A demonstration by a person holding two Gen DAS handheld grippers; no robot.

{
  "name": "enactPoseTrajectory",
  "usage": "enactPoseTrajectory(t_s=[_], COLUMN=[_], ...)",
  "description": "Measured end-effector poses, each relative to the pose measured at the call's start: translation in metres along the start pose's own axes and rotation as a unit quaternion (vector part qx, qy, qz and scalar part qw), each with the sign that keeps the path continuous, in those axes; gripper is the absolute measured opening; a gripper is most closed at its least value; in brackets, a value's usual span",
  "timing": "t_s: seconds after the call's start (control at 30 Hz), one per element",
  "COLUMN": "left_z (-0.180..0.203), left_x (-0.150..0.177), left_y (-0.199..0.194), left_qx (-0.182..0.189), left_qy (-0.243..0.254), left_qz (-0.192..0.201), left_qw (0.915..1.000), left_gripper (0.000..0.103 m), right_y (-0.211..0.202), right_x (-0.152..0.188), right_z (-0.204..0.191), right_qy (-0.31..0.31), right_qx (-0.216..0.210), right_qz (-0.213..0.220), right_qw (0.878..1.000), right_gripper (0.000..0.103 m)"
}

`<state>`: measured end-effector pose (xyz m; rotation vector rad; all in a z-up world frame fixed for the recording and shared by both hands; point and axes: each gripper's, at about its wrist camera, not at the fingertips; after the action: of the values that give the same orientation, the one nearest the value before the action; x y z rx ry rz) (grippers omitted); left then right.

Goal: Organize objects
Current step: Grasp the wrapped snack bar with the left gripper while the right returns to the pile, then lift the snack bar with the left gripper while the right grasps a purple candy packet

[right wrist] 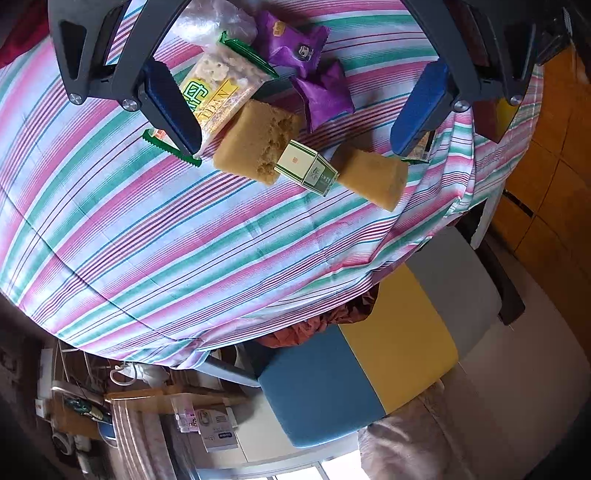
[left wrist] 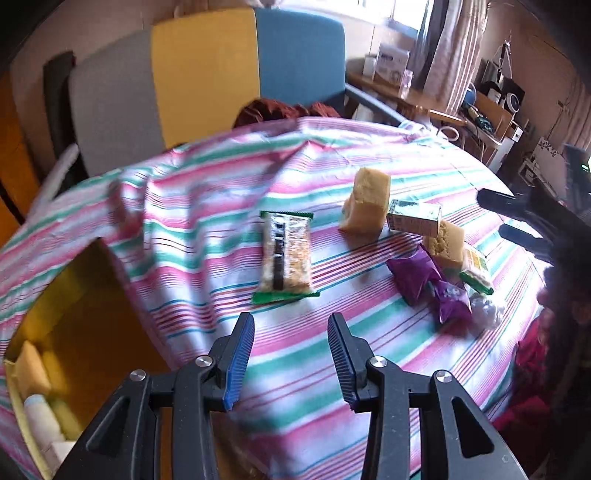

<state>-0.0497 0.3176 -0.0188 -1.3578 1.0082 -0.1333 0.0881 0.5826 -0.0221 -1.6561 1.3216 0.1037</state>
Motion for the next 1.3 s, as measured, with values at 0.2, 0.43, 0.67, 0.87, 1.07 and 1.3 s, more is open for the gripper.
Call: enactPoseTrajectory(t_s=[0.2, 0.43, 0.67, 0.87, 1.07, 1.3], left_z=[0.016, 0.026, 0.029, 0.033, 0.048, 0.069], left_x=[-0.031, -0.057, -0.064, -0.049, -0.007, 0.054], left_y=[0.045, 0.088, 0.117, 0.104, 0.074, 0.037], left_qx=[-0.014, -0.023, -0.043, -0.023, 0.000, 0.017], left_qy=[0.008, 0.014, 0.012, 0.010, 0.013, 0.051], left_qz=[-0.035, -0.054, -0.052, -0.038, -0.024, -0.002], left_qw=[0.9992, 0.9982, 0.9976, 0.9990, 0.9996, 0.9986], left_gripper=[0.057, 0.062, 0.045, 0.043, 0.043, 0.043], right_y=[-0.018, -0.043, -0.042, -0.034, -0.027, -0.020], right_x=[-0.005, -0.010, -0.009, -0.009, -0.009, -0.008], right_z=[0.015, 0.053, 0.065, 0.066, 0.060, 0.050], right_qy=[0.043, 0.142, 0.177, 0.175, 0.155, 0.128], right_qx=[-0.017, -0.039, -0.053, -0.047, -0.047, -0.046], right_qz=[0.034, 0.091, 0.093, 0.081, 0.062, 0.041], right_qw=[0.998, 0.985, 0.978, 0.980, 0.985, 0.990], right_gripper=[0.103, 0.103, 0.103, 0.103, 0.103, 0.103])
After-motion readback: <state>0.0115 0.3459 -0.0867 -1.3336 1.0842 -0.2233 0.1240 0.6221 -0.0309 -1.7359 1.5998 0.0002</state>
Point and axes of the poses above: each gripper's, at about its wrist camera, not at the fingertips, and y roughly the way its jaws point, z to its right, x to its underside, and after that the axes turned 13 degrees about -x, right-handed
